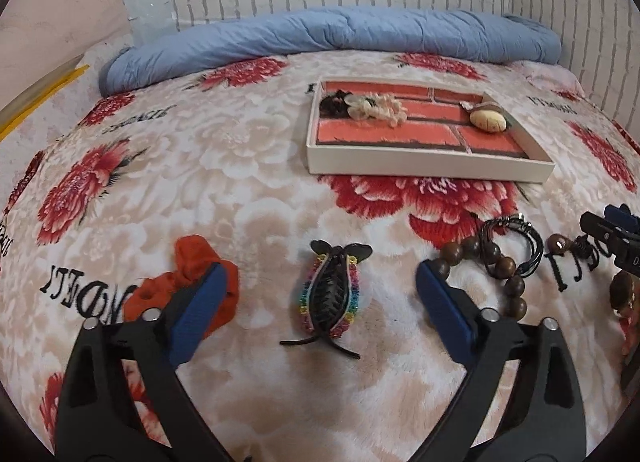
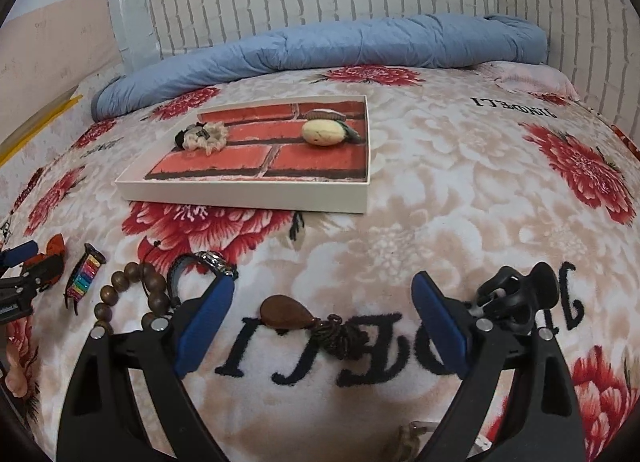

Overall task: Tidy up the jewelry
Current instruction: 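Grasp the rainbow hair claw with the left tool while the right tool grasps the brown cord knot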

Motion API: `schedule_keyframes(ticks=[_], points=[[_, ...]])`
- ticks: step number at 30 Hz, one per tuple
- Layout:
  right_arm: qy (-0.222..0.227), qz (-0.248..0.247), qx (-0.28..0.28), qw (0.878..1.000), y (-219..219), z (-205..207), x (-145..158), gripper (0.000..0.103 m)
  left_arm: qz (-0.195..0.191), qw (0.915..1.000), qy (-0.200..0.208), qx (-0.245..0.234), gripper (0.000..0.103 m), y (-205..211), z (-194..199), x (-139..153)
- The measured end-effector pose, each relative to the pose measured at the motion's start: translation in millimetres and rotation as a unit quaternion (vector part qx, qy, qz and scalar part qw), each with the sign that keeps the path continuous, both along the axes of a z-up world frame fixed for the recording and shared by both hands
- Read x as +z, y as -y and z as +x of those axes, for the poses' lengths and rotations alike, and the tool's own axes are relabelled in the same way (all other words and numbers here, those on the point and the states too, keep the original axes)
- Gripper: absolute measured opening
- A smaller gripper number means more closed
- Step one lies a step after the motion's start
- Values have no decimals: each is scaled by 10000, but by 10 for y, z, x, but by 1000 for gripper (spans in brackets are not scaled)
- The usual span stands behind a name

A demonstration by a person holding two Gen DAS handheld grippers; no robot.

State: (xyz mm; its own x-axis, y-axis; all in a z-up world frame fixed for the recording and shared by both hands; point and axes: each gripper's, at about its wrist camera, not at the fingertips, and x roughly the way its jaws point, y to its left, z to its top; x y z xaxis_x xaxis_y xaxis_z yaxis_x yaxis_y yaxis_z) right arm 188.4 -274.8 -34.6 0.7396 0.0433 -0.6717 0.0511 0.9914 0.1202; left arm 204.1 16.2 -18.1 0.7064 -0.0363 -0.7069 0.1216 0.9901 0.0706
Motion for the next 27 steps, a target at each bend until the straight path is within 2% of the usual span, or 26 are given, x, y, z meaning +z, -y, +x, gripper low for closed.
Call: schedule_keyframes(ticks=[3, 11, 21, 27], points=[[-142, -39, 32, 9999, -16, 30, -57, 78, 12, 10000, -88, -34, 86, 41, 51, -78], [-501, -18, -177, 9986, 74, 59, -212, 69, 10, 9998, -198, -52, 83, 43, 102, -190], [-662, 247, -266, 9971, 171, 37, -311, 53, -117, 9985, -509, -139, 68, 25, 175, -369], [-692, 362, -218, 9967, 183, 16, -330, 50, -277, 9971, -702, -126, 61, -13, 259, -443]])
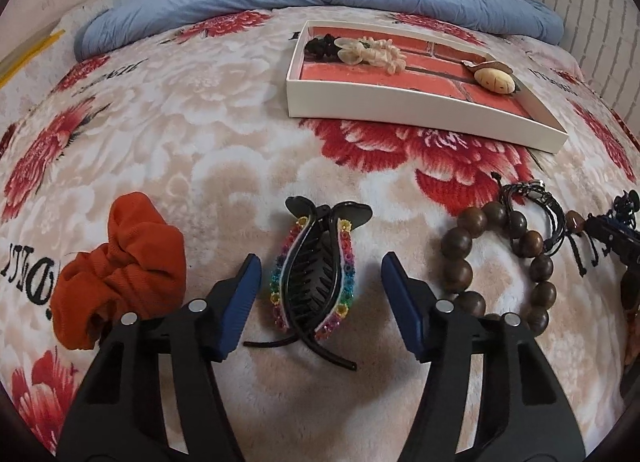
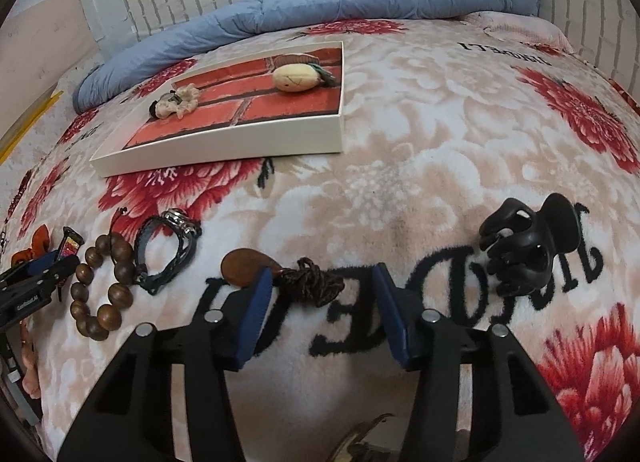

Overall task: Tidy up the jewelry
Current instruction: 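Grasp the rainbow hair claw with the left tool while the right tool grasps the brown cord knot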

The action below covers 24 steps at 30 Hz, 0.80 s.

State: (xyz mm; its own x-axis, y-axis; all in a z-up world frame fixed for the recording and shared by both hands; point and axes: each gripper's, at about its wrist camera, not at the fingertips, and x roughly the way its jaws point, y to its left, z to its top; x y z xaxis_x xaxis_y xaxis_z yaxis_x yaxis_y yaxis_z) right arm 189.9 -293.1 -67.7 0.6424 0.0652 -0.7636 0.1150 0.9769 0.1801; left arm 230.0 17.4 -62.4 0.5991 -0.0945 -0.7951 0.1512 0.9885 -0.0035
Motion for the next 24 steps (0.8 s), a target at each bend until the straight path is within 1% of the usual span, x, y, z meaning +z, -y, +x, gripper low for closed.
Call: schedule_keyframes(ticks=[2, 4, 5, 12, 20, 23, 24], points=[[-5, 21, -8, 10000, 4, -4, -3, 48, 3, 10000, -4, -14, 59, 4, 24, -5], [-19, 29, -1, 10000, 5, -2, -9, 45, 14, 10000, -27, -44, 54, 15, 36, -17], [-28, 21, 1, 10000, 0, 1, -11, 44, 18, 10000, -31, -55, 54, 19, 36, -21], [-43, 25, 23, 10000, 1, 6, -17, 32, -45, 10000, -33, -68, 47, 6, 42, -20], [-146, 173, 18, 9997, 28, 68, -13, 32, -60, 9999, -47, -65, 45, -7, 43, -24], [-181, 226, 23, 9996, 44, 96, -13, 32, -27, 10000, -39, -61, 38, -7, 46, -24], [-184, 214, 34, 9996, 43, 102, -13, 31, -32, 10000, -37, -65, 38, -11, 47, -22]])
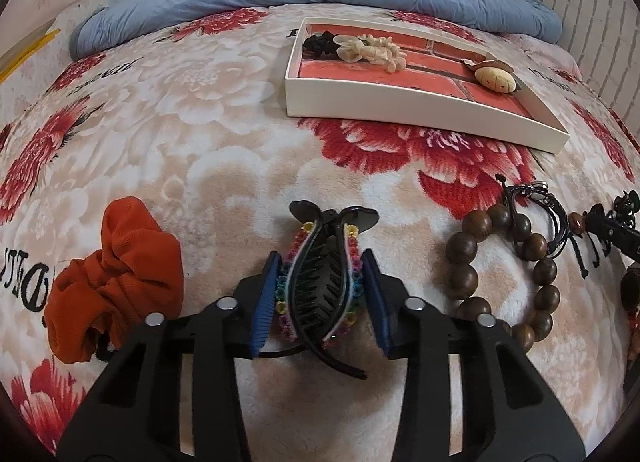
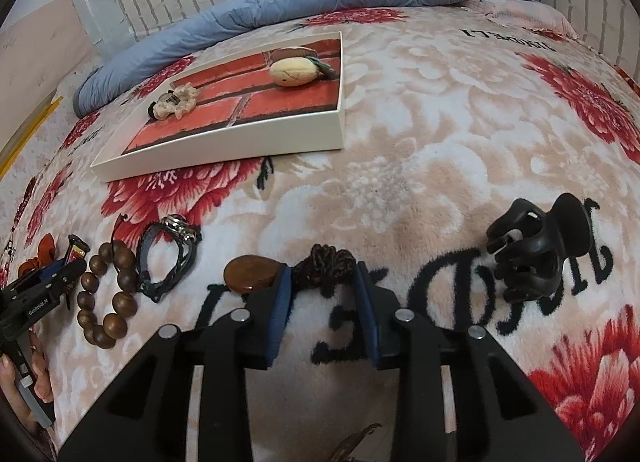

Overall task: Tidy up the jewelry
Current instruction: 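Grasp the rainbow hair claw with the left tool while the right tool grasps the brown cord knot, then carry the rainbow hair claw and brown cord knot into the tray with both tools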

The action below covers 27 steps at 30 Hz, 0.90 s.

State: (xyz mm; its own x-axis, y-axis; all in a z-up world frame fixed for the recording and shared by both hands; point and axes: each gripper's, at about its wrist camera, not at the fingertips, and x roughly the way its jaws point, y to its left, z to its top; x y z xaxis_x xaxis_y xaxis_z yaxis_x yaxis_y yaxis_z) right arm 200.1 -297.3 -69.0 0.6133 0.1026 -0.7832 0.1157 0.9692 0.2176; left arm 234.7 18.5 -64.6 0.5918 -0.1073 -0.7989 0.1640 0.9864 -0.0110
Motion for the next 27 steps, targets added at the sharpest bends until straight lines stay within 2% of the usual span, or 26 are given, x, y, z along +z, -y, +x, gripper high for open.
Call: schedule_keyframes(ticks=[10, 21, 27], points=[[134, -86, -15, 9999, -50, -47, 85, 27, 56, 9998, 187, -50, 37, 32, -58, 79], [460, -329, 144, 9983, -181, -38, 446, 28, -121, 9979, 610, -196, 37, 122, -85, 546], [585, -346, 129, 9976, -166, 9, 585, 27, -222, 9971, 704, -208, 37, 134, -57, 672]])
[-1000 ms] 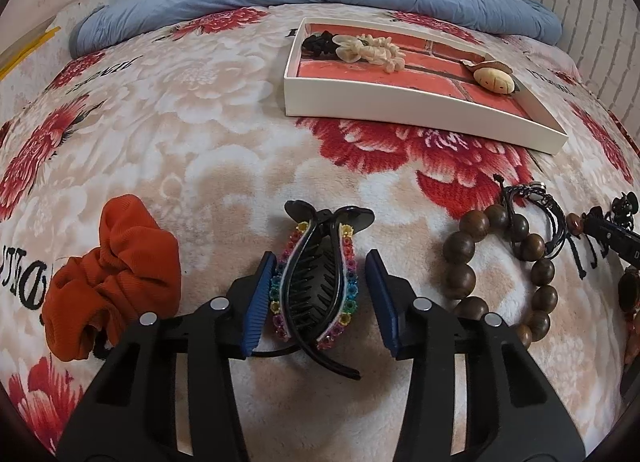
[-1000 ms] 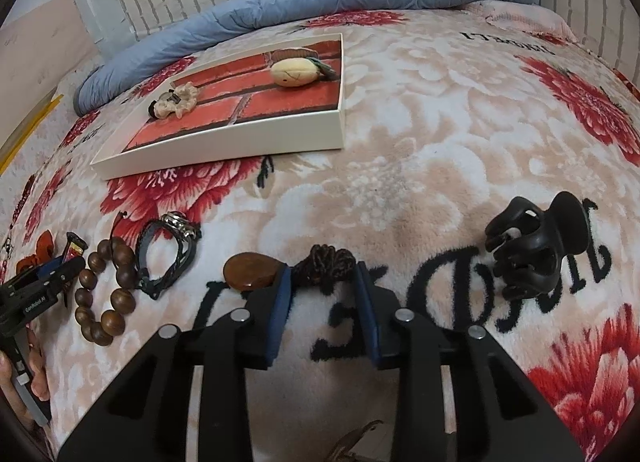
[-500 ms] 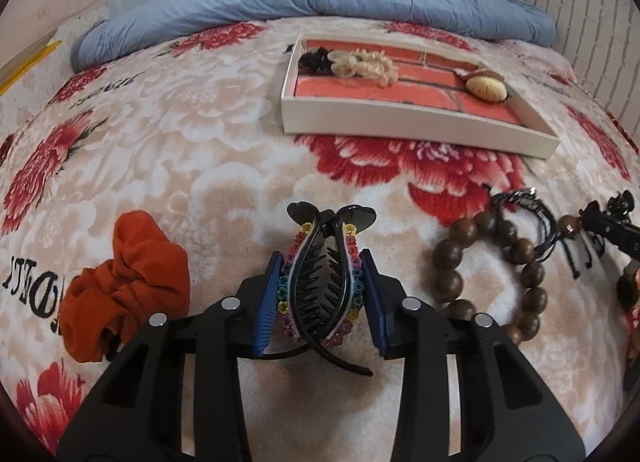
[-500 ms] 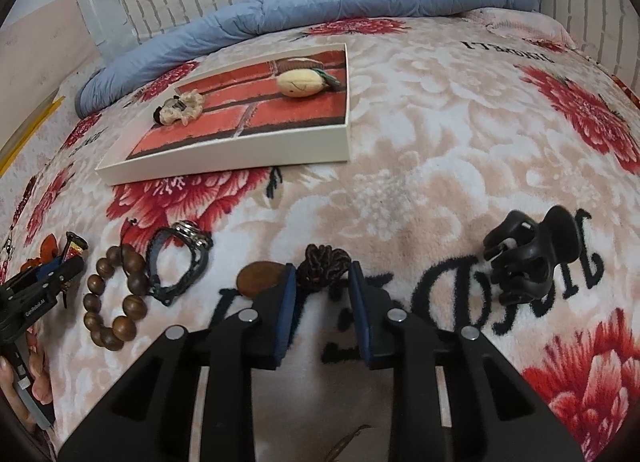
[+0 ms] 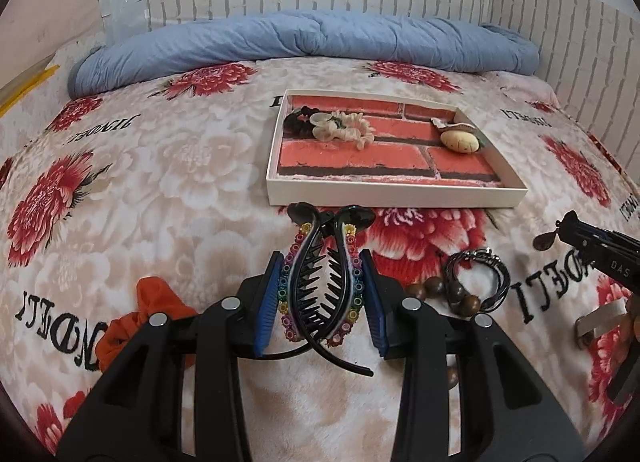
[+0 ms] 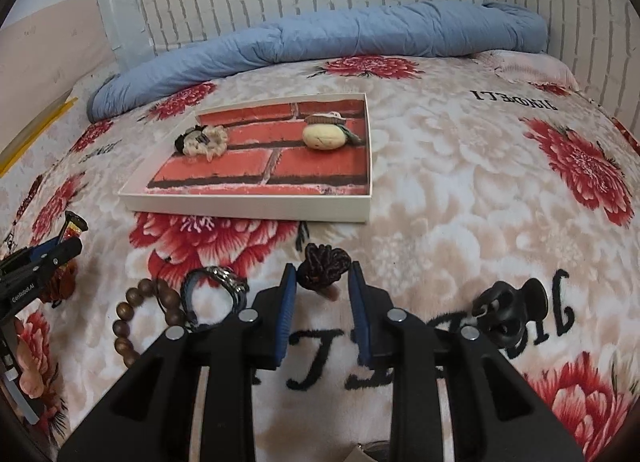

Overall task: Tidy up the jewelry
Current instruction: 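Carry the rainbow hair claw and brown cord knot into the tray with both tools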

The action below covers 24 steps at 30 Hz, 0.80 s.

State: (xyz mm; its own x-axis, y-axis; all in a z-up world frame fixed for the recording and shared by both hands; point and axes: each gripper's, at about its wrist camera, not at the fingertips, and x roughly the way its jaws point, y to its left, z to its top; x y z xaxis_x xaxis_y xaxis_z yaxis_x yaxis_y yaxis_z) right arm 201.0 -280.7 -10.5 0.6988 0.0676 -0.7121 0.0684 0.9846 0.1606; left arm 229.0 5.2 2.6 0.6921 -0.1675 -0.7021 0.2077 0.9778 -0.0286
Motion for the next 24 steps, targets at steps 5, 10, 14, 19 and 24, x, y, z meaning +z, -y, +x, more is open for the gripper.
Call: schedule_keyframes(ticks=[5, 10, 14, 19, 24], points=[[31, 61, -41, 10000, 9, 16, 24, 27, 6, 10000, 21, 2, 37, 8, -10, 6], [101, 69, -47, 9999, -10, 75, 93, 27, 21, 10000, 30, 9, 37, 8, 22, 10], [217, 66, -48, 9997, -8, 223, 249, 27, -1, 10000, 43, 34, 37, 32, 159, 96], [421, 32, -6, 9991, -4, 521, 525, 27, 15, 9998, 217, -27, 37, 156, 449, 353], [520, 108, -6, 9986, 29, 952, 715, 27, 7, 9994, 342, -93, 37, 338, 851, 558]])
